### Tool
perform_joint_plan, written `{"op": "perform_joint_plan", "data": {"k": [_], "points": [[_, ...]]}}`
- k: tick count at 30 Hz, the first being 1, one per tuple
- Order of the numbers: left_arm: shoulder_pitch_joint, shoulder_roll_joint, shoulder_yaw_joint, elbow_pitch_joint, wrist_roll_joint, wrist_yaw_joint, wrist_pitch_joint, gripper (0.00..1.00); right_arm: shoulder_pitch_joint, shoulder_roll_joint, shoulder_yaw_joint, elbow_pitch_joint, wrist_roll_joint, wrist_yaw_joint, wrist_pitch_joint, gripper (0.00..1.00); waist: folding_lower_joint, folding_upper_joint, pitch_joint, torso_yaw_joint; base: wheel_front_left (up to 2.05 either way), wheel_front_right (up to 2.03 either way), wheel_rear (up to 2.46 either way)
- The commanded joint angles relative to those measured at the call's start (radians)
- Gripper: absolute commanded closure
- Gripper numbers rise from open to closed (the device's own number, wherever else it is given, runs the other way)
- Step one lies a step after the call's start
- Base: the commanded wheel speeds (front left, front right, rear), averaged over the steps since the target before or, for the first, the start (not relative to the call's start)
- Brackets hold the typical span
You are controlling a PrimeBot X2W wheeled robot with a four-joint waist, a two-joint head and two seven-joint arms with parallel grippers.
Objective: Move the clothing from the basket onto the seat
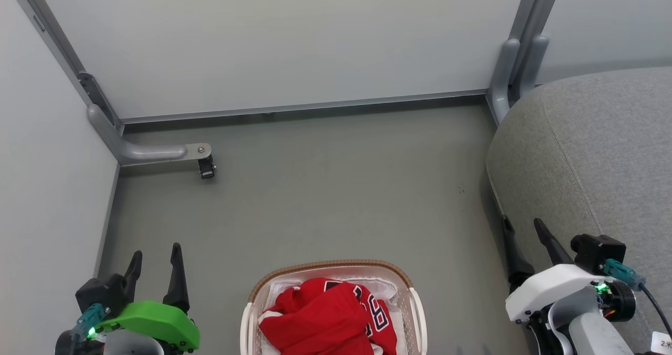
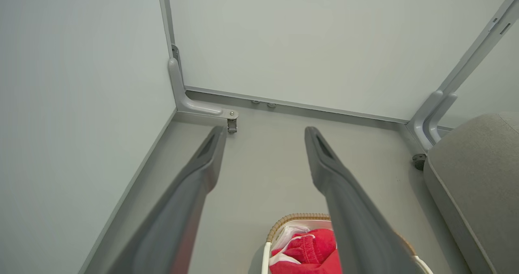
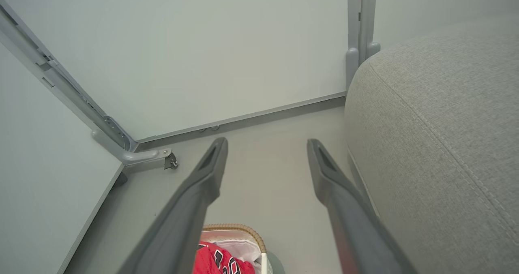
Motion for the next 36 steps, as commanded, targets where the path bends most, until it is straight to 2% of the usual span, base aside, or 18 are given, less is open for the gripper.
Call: {"op": "perform_joint_plan", "data": {"k": [1, 14, 27, 36], "points": [[-0.011, 0.013, -0.002, -0.003, 0.031, 0.007, -0.010, 0.00, -0.014, -0.003, 0.000, -0.001, -0.031, 0.000, -0.011, 0.00, -0.0001, 0.0000, 0.000, 0.000, 0.00, 0.00, 0.00], [0.008, 0.006, -0.002, -0.021, 0.127, 0.010, -0.041, 0.00, -0.008, 0.001, -0.011, 0.017, -0.160, 0.000, -0.041, 0.00, -0.0001, 0.0000, 0.001, -0.004, 0.00, 0.00, 0.00], [0.025, -0.031, 0.058, -0.027, 0.209, -0.048, -0.066, 0.00, -0.010, 0.013, -0.050, 0.039, -0.242, 0.000, -0.068, 0.00, -0.0001, 0.0000, 0.003, -0.002, 0.00, 0.00, 0.00], [0.032, -0.050, 0.087, -0.012, 0.285, -0.071, -0.083, 0.00, -0.016, 0.015, -0.054, 0.045, -0.301, 0.000, -0.083, 0.00, -0.0001, 0.0000, 0.004, -0.004, 0.00, 0.00, 0.00]]}}
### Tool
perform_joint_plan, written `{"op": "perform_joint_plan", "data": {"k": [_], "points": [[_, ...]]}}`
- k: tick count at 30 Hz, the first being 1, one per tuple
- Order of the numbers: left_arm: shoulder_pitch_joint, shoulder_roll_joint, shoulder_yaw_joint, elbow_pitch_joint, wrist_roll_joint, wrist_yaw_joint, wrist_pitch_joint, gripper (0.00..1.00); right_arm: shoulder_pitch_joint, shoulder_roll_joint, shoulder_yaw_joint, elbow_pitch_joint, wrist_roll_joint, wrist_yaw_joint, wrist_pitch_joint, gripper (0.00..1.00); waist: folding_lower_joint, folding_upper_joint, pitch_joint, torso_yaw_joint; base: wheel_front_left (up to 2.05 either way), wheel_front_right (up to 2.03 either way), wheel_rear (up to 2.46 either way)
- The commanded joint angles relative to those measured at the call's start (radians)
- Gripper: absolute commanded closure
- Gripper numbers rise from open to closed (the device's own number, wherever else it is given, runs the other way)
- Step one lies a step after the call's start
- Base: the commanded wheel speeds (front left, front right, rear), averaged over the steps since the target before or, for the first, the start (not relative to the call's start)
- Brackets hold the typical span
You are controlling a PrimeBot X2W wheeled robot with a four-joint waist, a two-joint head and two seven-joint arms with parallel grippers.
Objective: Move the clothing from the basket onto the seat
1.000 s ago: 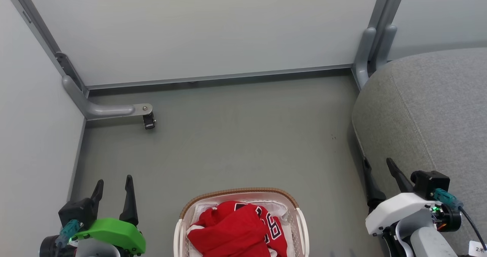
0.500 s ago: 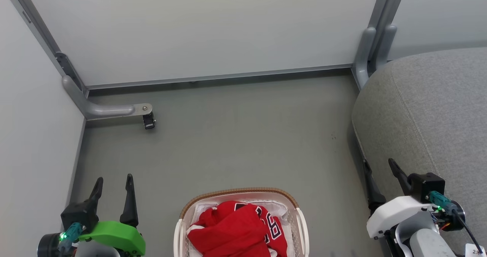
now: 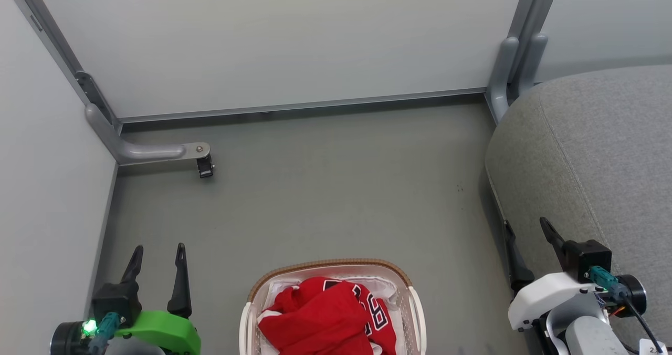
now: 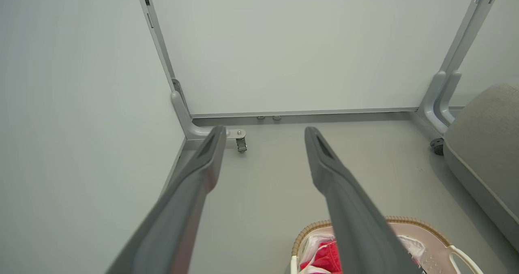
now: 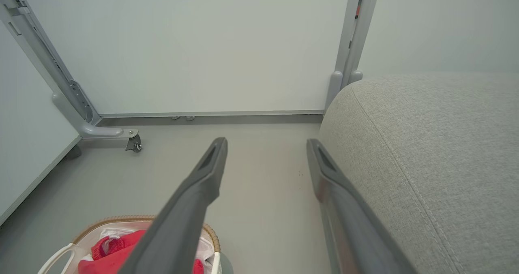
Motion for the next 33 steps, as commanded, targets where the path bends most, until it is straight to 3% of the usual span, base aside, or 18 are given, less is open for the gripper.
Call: {"op": "perform_joint_plan", "data": {"k": [1, 9, 16, 24, 33], "points": [[0.013, -0.004, 0.005, 0.001, 0.027, -0.006, -0.010, 0.00, -0.014, -0.003, 0.001, 0.003, -0.024, 0.000, -0.009, 0.00, 0.0000, -0.0001, 0.001, -0.001, 0.00, 0.00, 0.00], [-0.003, -0.016, -0.015, 0.003, 0.084, -0.033, -0.024, 0.00, -0.025, -0.003, 0.013, 0.003, -0.064, 0.000, -0.024, 0.00, 0.0000, -0.0001, 0.038, -0.012, 0.00, 0.00, 0.00], [-0.079, -0.031, -0.088, 0.024, 0.067, -0.049, -0.025, 0.00, -0.081, -0.003, 0.030, -0.025, -0.066, 0.000, -0.025, 0.00, 0.0000, -0.0001, 0.154, -0.036, 0.00, 0.00, 0.00], [-0.226, -0.012, -0.315, 0.097, -0.015, -0.051, -0.025, 0.00, -0.181, -0.003, 0.059, -0.066, -0.056, 0.000, -0.024, 0.00, 0.0000, -0.0001, 0.340, -0.086, 0.00, 0.00, 0.00], [-0.438, 0.021, -0.573, 0.323, -0.099, -0.051, -0.024, 0.00, -0.253, -0.003, 0.054, -0.112, -0.048, 0.000, -0.024, 0.00, 0.0000, -0.0001, 0.534, -0.134, 0.00, 0.00, 0.00]]}}
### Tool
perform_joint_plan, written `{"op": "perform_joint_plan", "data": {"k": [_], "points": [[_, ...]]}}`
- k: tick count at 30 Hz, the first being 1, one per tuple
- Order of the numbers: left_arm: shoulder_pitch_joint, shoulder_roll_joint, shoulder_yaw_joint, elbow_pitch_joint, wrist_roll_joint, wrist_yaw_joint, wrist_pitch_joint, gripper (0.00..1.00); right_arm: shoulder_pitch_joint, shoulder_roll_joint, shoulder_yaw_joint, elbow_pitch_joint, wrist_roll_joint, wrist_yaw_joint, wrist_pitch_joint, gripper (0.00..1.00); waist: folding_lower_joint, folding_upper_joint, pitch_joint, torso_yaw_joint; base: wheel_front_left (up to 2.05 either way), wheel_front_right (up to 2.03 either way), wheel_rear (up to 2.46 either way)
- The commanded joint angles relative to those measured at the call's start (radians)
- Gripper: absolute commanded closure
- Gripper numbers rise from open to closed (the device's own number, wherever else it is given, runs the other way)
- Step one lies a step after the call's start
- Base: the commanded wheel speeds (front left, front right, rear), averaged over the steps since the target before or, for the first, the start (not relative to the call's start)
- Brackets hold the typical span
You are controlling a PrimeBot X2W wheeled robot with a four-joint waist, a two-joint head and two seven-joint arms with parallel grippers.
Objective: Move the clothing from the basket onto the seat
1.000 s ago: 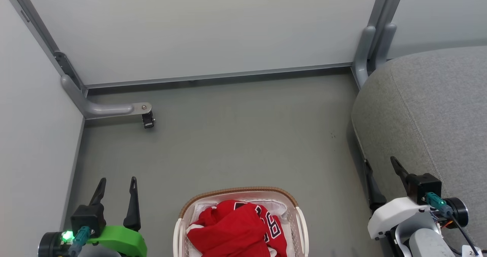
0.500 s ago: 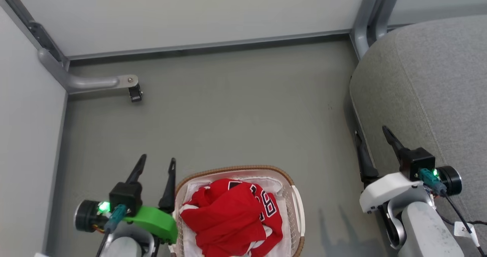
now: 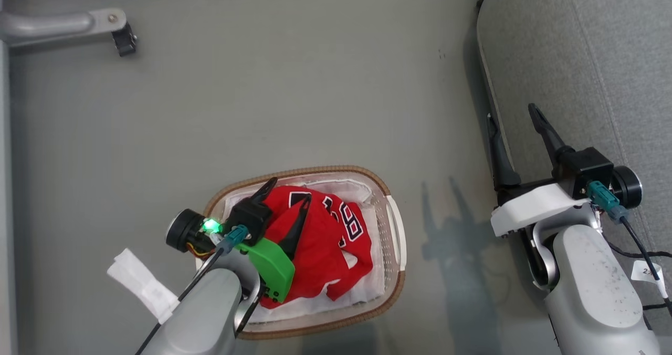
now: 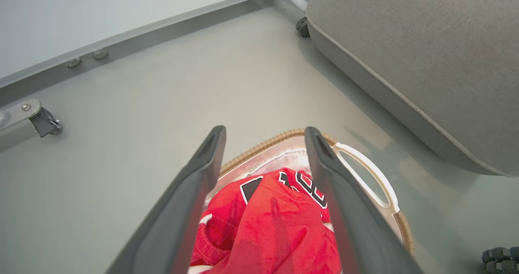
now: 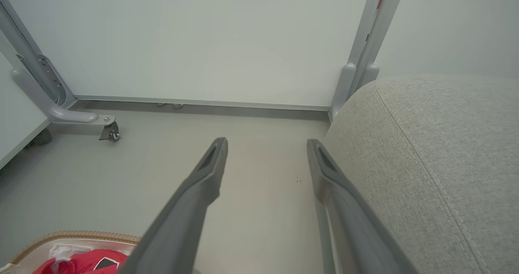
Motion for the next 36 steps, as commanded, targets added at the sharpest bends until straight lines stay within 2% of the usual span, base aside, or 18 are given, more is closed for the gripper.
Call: {"op": "perform_joint_plan", "data": {"k": [1, 7, 13, 19, 22, 29, 36], "points": [[-0.038, 0.012, -0.030, 0.026, -0.009, -0.005, -0.001, 0.00, -0.018, -0.003, -0.003, -0.009, 0.004, -0.001, -0.002, 0.00, -0.0001, 0.0000, 0.146, -0.055, 0.00, 0.00, 0.00], [-0.150, 0.028, -0.141, 0.176, -0.026, -0.004, -0.001, 0.00, -0.061, -0.003, -0.005, -0.030, 0.018, -0.001, -0.002, 0.00, -0.0001, 0.0000, 0.253, -0.074, 0.00, 0.00, 0.00], [-0.208, 0.018, -0.233, 0.298, -0.033, -0.004, -0.001, 0.00, -0.077, -0.003, -0.005, -0.038, 0.030, -0.001, -0.002, 0.00, -0.0001, 0.0000, 0.319, -0.078, 0.00, 0.00, 0.00], [-0.261, 0.014, -0.278, 0.371, 0.000, -0.002, -0.001, 0.00, -0.094, -0.003, -0.014, -0.046, 0.035, -0.001, -0.002, 0.00, -0.0001, 0.0000, 0.377, -0.077, 0.00, 0.00, 0.00], [-0.282, 0.006, -0.299, 0.422, 0.032, 0.016, -0.001, 0.00, -0.100, -0.003, -0.018, -0.048, 0.042, -0.001, -0.002, 0.00, -0.0001, 0.0000, 0.401, -0.079, 0.00, 0.00, 0.00], [-0.348, -0.021, -0.351, 0.545, 0.089, 0.092, 0.004, 0.00, -0.112, -0.003, -0.017, -0.052, 0.051, -0.001, -0.002, 0.00, -0.0001, 0.0000, 0.452, -0.080, 0.00, 0.00, 0.00], [-0.388, -0.017, -0.388, 0.584, 0.111, 0.115, 0.081, 0.00, -0.119, -0.003, -0.010, -0.054, 0.065, -0.001, -0.002, 0.00, -0.0001, 0.0000, 0.477, -0.084, 0.00, 0.00, 0.00]]}}
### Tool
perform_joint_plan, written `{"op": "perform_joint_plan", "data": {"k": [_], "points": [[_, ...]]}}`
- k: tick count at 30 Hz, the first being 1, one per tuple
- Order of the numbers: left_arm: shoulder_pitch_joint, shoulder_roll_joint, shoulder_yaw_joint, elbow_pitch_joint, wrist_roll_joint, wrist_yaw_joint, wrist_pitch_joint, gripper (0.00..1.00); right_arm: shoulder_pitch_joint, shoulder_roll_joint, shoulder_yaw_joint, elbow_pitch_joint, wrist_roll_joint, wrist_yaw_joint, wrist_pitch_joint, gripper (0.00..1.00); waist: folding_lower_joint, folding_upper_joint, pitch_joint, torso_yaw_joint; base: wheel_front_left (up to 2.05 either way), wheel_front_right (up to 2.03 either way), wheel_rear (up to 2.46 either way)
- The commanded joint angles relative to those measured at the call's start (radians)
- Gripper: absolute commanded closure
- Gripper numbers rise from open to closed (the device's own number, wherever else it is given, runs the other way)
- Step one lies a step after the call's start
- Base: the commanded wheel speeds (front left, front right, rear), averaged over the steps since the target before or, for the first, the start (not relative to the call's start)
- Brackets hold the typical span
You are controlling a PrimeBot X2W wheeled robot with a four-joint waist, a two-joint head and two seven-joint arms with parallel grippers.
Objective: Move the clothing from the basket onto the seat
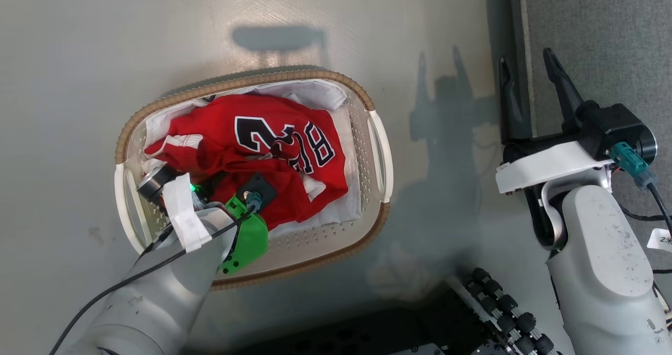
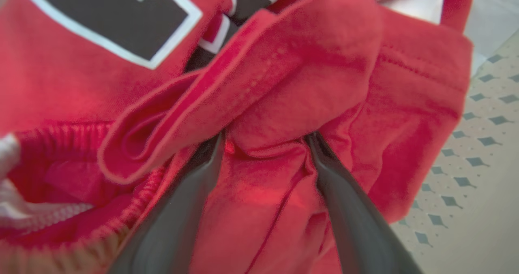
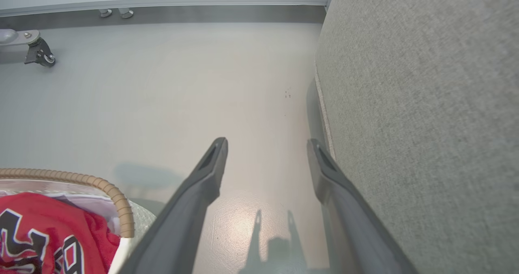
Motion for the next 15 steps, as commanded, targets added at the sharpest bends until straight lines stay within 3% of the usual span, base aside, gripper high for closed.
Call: {"op": "perform_joint_plan", "data": {"k": [1, 6, 7, 8, 9, 15], "points": [[-0.020, 0.014, -0.005, 0.009, 0.003, 0.006, 0.011, 0.00, -0.014, -0.003, 0.002, -0.003, 0.008, -0.001, -0.002, 0.00, -0.0001, -0.0001, 0.006, -0.003, 0.00, 0.00, 0.00], [-0.033, 0.016, 0.018, 0.013, -0.031, 0.010, 0.040, 0.00, -0.016, -0.003, -0.001, -0.004, 0.011, -0.001, -0.002, 0.00, -0.0001, -0.0001, 0.007, -0.001, 0.00, 0.00, 0.00], [-0.035, 0.016, 0.014, 0.014, -0.030, 0.008, 0.050, 0.13, -0.015, -0.003, -0.003, -0.003, 0.010, -0.001, -0.002, 0.00, -0.0001, -0.0001, 0.004, 0.000, 0.00, 0.00, 0.00], [-0.035, 0.016, 0.014, 0.014, -0.034, 0.006, 0.052, 0.81, -0.014, -0.003, -0.004, -0.001, 0.008, -0.001, -0.002, 0.00, -0.0001, -0.0001, 0.001, 0.002, 0.00, 0.00, 0.00], [-0.032, 0.015, 0.014, 0.015, -0.036, 0.006, 0.058, 1.00, -0.011, -0.003, -0.004, 0.002, 0.005, -0.001, -0.002, 0.00, -0.0001, -0.0001, -0.005, 0.004, 0.00, 0.00, 0.00], [0.002, -0.003, 0.020, 0.015, -0.065, -0.009, 0.050, 1.00, 0.000, -0.003, 0.000, 0.021, 0.004, -0.001, -0.002, 0.00, -0.0001, -0.0001, -0.061, 0.018, 0.00, 0.00, 0.00]]}}
